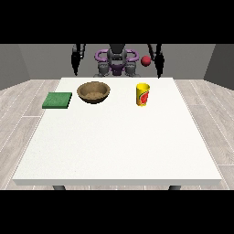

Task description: Pick the cup and pour the ball into the bowl, then pick the bowl and place it on the pad

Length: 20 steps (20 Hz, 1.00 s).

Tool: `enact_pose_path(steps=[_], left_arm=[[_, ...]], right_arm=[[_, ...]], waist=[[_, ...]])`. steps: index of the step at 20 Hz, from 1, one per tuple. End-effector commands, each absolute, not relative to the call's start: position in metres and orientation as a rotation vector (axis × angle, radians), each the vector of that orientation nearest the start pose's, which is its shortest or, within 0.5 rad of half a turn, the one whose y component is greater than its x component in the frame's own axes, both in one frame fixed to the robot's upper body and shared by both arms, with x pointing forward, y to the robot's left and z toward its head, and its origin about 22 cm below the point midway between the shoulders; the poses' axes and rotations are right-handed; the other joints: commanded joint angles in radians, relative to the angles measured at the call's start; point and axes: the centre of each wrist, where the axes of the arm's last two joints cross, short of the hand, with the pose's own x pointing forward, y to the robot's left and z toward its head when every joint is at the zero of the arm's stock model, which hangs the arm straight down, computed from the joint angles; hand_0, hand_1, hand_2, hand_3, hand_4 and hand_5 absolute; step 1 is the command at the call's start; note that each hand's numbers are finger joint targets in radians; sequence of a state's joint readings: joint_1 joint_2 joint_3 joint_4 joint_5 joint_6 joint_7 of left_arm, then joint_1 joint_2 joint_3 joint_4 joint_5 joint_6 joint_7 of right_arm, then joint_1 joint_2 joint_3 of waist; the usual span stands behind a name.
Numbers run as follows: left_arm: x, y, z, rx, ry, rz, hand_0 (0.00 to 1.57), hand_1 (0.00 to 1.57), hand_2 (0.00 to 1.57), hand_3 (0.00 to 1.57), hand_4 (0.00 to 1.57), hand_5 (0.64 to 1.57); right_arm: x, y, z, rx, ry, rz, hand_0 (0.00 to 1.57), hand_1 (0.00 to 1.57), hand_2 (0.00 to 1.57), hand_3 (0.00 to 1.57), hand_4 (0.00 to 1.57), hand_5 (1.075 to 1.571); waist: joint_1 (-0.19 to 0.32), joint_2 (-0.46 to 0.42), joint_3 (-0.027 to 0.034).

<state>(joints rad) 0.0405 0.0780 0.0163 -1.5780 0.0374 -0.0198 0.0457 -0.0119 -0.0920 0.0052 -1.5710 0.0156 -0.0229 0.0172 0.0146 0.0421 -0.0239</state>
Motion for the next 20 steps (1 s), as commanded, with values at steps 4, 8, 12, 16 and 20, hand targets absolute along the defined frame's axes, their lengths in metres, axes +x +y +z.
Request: enact_pose_path(steps=[4, 8, 12, 16, 20], left_arm=[[0.233, 0.262, 0.023, 0.066, -1.529, -0.043, 0.0, 0.0, 0.0, 0.0, 0.66, 1.566], [0.233, 0.243, 0.037, -0.049, -1.438, 0.133, 0.0, 0.0, 0.0, 0.0, 0.64, 1.565], [0.245, 0.241, 0.074, 0.002, -1.406, 0.145, 0.0, 0.0, 0.0, 0.0, 0.64, 1.564], [0.243, 0.212, 0.09, -0.035, -1.542, 0.113, 0.0, 0.0, 0.0, 0.0, 0.58, 1.56], [0.272, 0.219, 0.101, 0.025, -1.693, 0.124, 0.0, 0.0, 0.0, 0.0, 0.6, 1.556]], right_arm=[[0.245, -0.255, 0.032, -0.116, -1.582, 0.088, 0.0, 0.0, 0.0, 0.0, 0.87, 1.533], [0.224, -0.252, 0.033, 0.039, -1.418, -0.052, 0.0, 0.0, 0.0, 0.0, 0.87, 1.539], [0.221, -0.236, 0.074, 0.075, -1.401, -0.054, 0.0, 0.0, 0.0, 0.0, 0.86, 1.532], [0.216, -0.251, 0.104, 0.028, -1.52, -0.066, 0.0, 0.0, 0.0, 0.0, 0.79, 1.548], [0.222, -0.237, 0.114, 0.053, -1.656, -0.026, 0.0, 0.0, 0.0, 0.0, 0.76, 1.551]], waist=[[0.0, -0.237, 0.0191], [-0.097, -0.416, 0.0239], [-0.124, -0.42, 0.0237], [-0.097, -0.272, 0.0239], [-0.13, -0.126, 0.0237]])
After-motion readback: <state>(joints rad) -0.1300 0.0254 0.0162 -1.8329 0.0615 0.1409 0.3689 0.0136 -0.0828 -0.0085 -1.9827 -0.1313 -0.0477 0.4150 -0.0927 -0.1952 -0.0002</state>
